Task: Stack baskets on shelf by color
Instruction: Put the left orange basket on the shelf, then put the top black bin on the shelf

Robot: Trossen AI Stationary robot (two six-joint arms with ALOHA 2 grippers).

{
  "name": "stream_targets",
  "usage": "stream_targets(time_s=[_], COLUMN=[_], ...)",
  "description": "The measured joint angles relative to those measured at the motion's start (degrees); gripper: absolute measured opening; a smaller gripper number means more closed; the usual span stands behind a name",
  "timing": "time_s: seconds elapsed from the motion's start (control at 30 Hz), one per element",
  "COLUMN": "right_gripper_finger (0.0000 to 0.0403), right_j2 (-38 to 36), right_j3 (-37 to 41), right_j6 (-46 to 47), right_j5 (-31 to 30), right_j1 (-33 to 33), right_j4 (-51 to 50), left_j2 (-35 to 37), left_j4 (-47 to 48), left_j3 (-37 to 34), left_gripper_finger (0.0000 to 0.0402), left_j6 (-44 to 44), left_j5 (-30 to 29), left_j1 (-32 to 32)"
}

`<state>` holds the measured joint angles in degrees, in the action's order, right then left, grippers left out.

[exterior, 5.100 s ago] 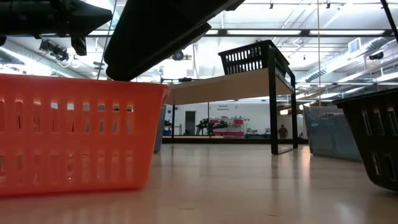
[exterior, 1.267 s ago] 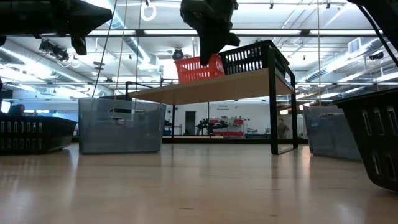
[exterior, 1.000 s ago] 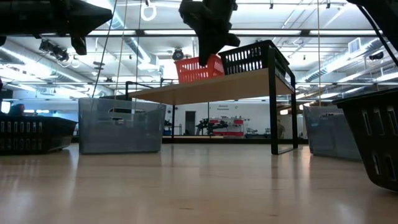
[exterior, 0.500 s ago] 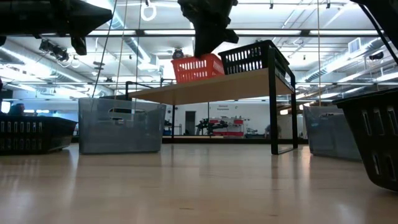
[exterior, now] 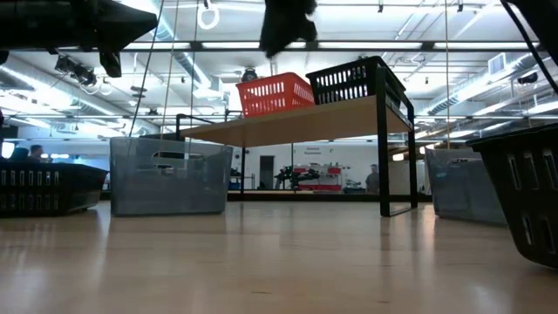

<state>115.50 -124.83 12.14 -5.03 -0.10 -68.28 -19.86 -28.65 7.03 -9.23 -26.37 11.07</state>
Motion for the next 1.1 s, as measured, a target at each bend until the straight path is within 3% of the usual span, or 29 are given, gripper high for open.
stream_targets(time_s=[0.37, 0.8, 1.0, 1.1], right_gripper_finger=[0.0142, 0.0141, 0.0141, 0.0141], right_j2=[0.33, 0.77, 0.81, -0.02], right_j3=[-0.1, 14.49, 16.34, 16.36], right_j6=[-16.29, -21.38, -18.15, -16.65], right_j5=[2.33, 2.11, 2.09, 2.11], right_j1=[9.45, 12.08, 12.46, 12.85], right_j4=[7.53, 21.45, 17.01, 14.71], left_j2=[0.0, 0.0, -0.54, -4.41], left_j4=[-0.04, -0.1, -0.73, 6.0], left_j3=[0.0, 0.0, 3.15, 8.55], left_gripper_finger=[0.0039, 0.0041, 0.004, 0.0037], left_j6=[0.8, 0.84, -0.69, -0.72], left_j5=[0.0, 0.06, 10.77, 11.83], left_j1=[0.0, 0.07, 0.82, 4.1])
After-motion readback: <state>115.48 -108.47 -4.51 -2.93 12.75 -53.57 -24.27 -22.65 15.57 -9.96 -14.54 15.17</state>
